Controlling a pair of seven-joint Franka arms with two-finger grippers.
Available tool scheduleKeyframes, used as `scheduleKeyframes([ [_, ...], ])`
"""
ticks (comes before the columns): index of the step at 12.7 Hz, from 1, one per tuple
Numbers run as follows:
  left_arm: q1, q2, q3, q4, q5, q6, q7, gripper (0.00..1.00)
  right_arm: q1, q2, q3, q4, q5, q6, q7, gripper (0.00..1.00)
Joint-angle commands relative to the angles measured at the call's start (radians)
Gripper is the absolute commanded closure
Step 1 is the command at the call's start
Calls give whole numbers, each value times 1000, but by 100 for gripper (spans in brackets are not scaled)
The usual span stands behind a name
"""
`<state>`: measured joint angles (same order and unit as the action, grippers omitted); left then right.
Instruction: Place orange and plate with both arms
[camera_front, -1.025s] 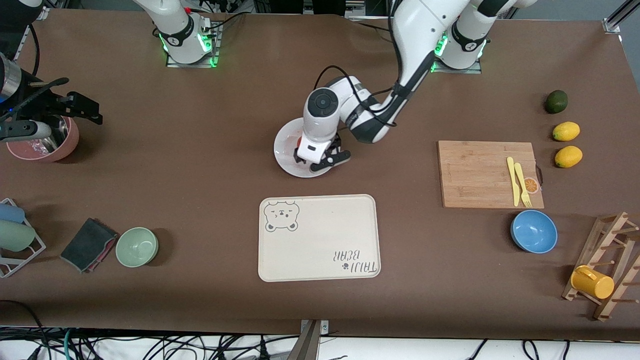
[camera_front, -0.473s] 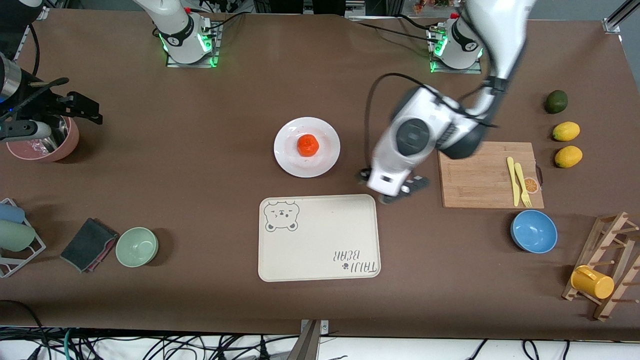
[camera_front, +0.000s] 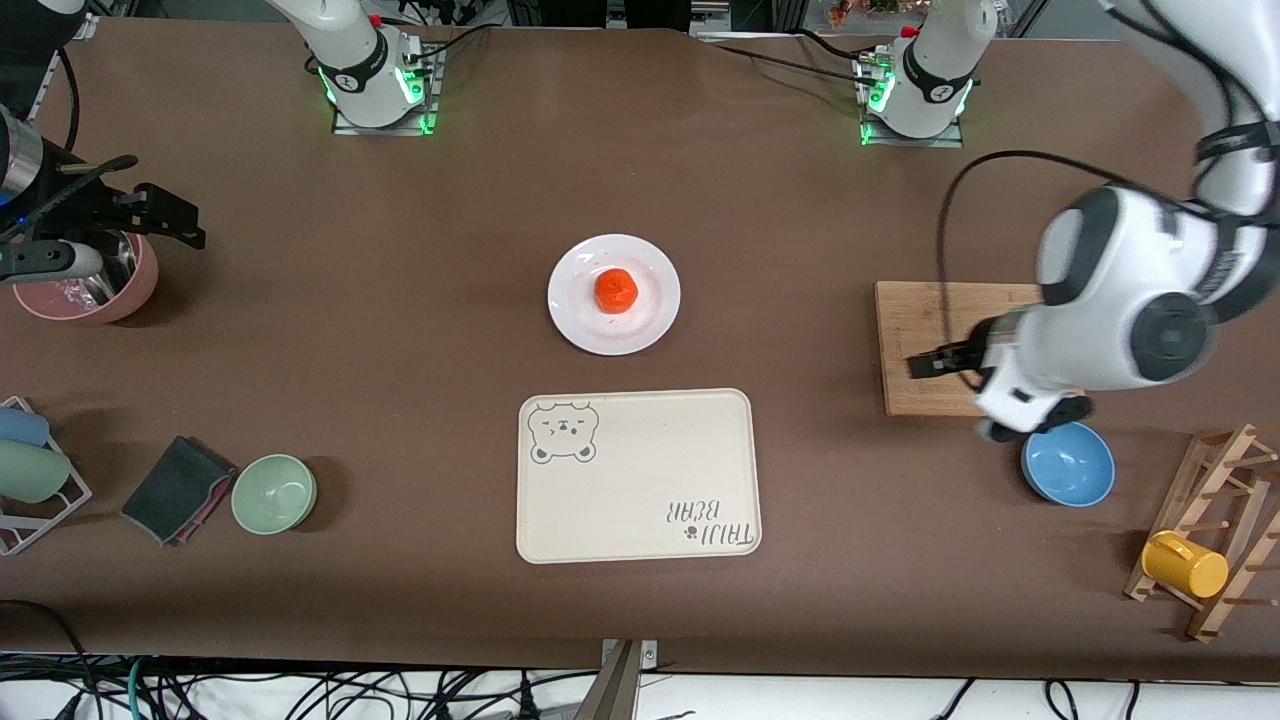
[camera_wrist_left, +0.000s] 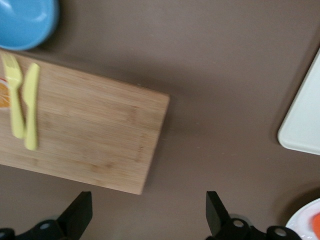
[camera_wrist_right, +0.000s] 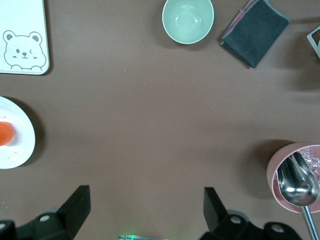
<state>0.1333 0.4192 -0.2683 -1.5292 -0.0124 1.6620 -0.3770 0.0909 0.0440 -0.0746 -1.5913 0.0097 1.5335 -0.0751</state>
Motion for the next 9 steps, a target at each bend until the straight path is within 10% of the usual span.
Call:
scheduleKeyframes([
  [1, 90, -26, -22, 21, -5, -31, 179, 0, 0, 10, 1, 28, -11, -22, 6, 0],
  [4, 123, -114, 15, 14, -14, -94, 274, 0, -2, 10, 1, 27, -11, -30, 8, 0],
  [9, -158, -341, 317, -63, -21, -82, 288, 0, -2, 10, -2, 27, -13, -116, 8, 0],
])
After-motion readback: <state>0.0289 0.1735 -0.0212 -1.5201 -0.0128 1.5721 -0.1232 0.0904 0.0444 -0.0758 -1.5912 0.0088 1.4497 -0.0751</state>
